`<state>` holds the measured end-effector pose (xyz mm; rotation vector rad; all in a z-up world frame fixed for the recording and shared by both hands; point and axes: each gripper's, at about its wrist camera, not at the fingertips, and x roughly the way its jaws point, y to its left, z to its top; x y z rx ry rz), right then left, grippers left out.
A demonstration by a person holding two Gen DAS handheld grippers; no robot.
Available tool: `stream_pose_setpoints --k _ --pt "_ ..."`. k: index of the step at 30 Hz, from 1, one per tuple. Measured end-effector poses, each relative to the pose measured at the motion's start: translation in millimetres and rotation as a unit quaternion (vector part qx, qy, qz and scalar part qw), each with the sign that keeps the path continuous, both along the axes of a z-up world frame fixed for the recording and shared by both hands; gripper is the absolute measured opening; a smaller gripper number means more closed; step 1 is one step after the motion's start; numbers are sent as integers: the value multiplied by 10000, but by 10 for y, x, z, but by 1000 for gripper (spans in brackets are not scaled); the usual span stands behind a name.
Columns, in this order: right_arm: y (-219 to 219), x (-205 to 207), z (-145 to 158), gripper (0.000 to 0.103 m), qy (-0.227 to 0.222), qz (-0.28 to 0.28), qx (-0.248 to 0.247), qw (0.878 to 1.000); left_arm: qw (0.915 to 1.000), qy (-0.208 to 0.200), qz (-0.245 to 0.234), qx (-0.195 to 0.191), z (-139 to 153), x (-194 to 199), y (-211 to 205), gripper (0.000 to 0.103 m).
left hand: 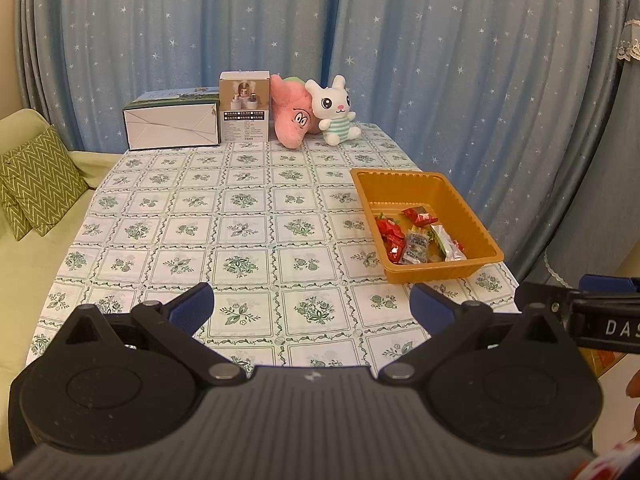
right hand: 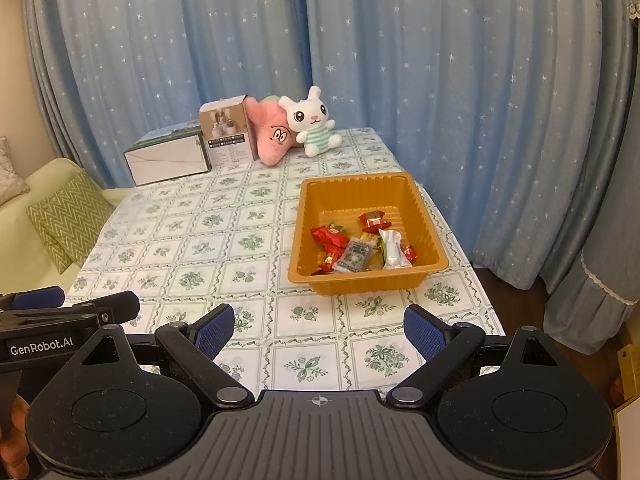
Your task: Organize snacks
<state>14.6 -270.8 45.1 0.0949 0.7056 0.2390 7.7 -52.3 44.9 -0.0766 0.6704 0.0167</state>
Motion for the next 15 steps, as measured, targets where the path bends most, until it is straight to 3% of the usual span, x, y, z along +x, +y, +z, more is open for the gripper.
stream_pose_setpoints --k 15 --pt "2 -10 -42 91 20 -35 26 10000 10000 7 -5 5 -2 -5 -5 103"
